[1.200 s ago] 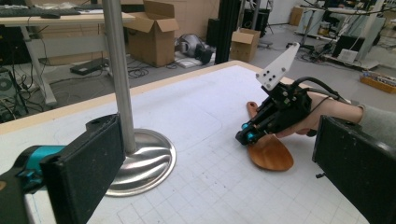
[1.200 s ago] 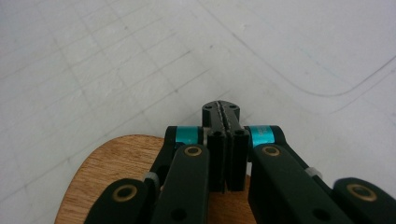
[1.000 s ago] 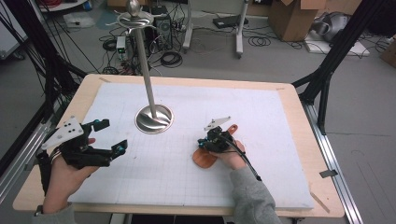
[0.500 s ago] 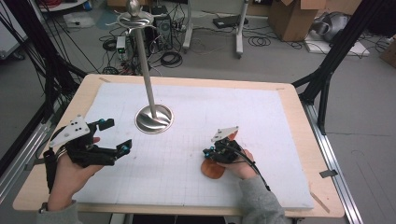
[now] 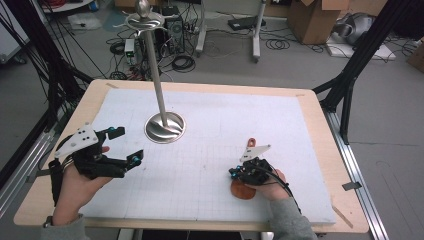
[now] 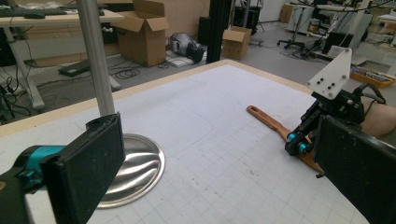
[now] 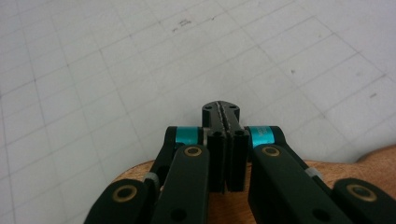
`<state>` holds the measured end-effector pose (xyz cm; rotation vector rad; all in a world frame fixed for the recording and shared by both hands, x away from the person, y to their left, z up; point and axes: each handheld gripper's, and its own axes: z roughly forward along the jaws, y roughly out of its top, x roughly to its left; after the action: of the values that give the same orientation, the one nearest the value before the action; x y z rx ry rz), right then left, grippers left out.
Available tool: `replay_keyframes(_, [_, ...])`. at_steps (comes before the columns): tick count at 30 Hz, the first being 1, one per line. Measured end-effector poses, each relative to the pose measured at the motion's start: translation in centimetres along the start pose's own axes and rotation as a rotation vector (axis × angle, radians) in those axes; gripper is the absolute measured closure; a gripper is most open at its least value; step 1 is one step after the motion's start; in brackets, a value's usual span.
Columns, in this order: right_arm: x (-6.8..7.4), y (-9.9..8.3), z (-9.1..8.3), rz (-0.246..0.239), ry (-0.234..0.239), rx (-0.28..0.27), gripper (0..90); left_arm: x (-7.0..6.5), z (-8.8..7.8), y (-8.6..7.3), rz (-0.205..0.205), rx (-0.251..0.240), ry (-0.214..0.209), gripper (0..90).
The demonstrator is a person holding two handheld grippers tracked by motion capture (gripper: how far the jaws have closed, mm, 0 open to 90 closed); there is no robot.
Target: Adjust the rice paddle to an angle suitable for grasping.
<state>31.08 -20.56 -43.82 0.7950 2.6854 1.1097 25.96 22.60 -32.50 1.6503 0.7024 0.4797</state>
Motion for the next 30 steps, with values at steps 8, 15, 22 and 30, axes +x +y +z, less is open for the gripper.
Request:
replay_keyframes(8, [-1.9,-0.6,-2.4,0.027,-0.047,-0.104,89.4,0.0,0.0,0.0,0.003,0.004,0.005,2.9])
replay_keyframes(15, [-5.3,-3.6,-4.6,0.152,-0.148,-0.108,89.4,-0.2,0.4,-0.2,0.003,0.020,0.004,2.9])
replay_keyframes(22, [-6.1,-4.2,-4.1,0.179,-0.178,-0.089,89.4,-0.2,0.6,-0.4,0.006,0.036,0.006,2.9])
replay_keyframes(30, [-6.2,-3.9,-3.3,0.177,-0.170,-0.103,89.4,-0.2,-0.2,-0.5,0.005,0.031,0.025,2.9])
